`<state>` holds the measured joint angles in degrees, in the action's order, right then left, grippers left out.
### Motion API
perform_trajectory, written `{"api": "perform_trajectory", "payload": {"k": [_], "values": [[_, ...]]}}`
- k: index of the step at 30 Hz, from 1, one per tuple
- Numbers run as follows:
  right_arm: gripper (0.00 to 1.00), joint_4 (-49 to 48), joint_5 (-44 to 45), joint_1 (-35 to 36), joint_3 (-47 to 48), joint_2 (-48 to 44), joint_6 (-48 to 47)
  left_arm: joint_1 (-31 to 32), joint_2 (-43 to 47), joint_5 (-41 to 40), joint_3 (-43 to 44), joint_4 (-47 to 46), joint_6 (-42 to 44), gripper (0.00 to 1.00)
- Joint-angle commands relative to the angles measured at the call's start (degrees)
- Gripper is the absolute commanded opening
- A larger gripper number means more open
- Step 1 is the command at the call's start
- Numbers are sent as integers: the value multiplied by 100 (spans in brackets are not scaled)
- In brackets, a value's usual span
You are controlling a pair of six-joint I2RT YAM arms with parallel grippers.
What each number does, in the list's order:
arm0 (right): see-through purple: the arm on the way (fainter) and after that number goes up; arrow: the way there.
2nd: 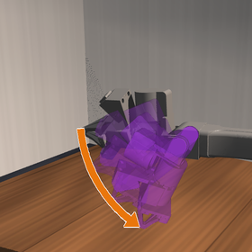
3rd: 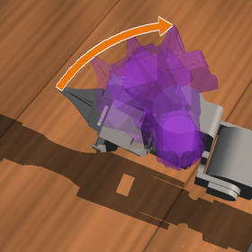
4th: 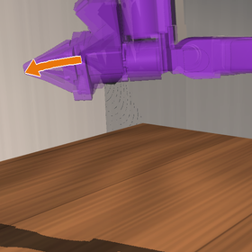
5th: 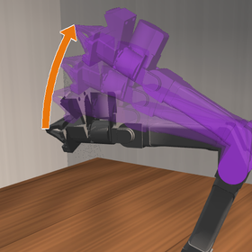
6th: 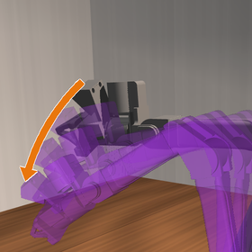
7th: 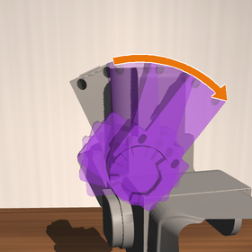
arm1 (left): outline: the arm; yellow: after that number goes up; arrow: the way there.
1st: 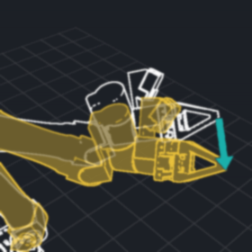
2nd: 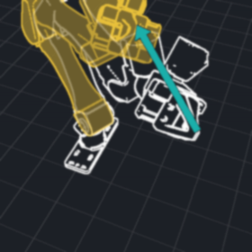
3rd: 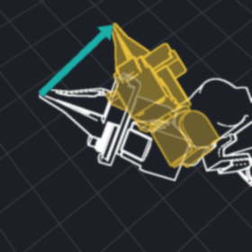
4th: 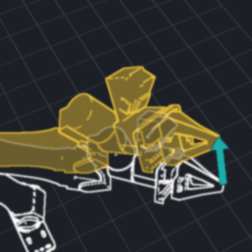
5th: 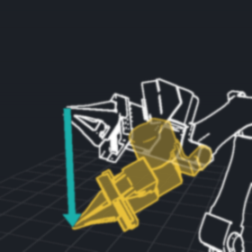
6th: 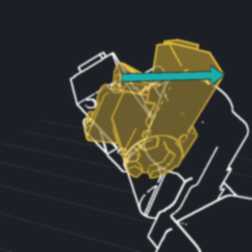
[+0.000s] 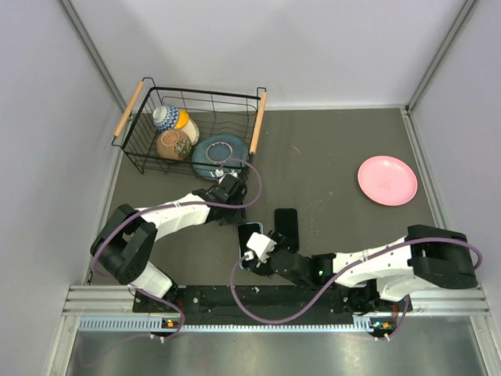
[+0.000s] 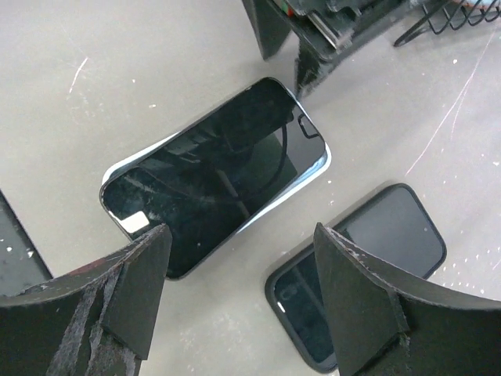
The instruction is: Put the phone into the phone case
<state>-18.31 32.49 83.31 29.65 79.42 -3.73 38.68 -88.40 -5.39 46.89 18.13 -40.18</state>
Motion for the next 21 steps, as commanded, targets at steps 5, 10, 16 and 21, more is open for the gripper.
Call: {"api": "perform_trajectory", "payload": {"k": [5, 10, 16, 21], "values": [[73, 274, -488, -376, -354, -1437, 1540, -44, 911, -543, 602, 1351, 204, 49], [67, 1054, -779, -736, -171, -1701, 2709, -44, 1377, 239, -21, 1027, 169, 43], [59, 1408, -1341, -1377, 155, -1491, 3623, -44, 1405, 845, -567, 561, 177, 39], [57, 1182, -1991, -1888, 269, -1140, 4205, -44, 1159, 1004, -655, 228, 116, 38]]}}
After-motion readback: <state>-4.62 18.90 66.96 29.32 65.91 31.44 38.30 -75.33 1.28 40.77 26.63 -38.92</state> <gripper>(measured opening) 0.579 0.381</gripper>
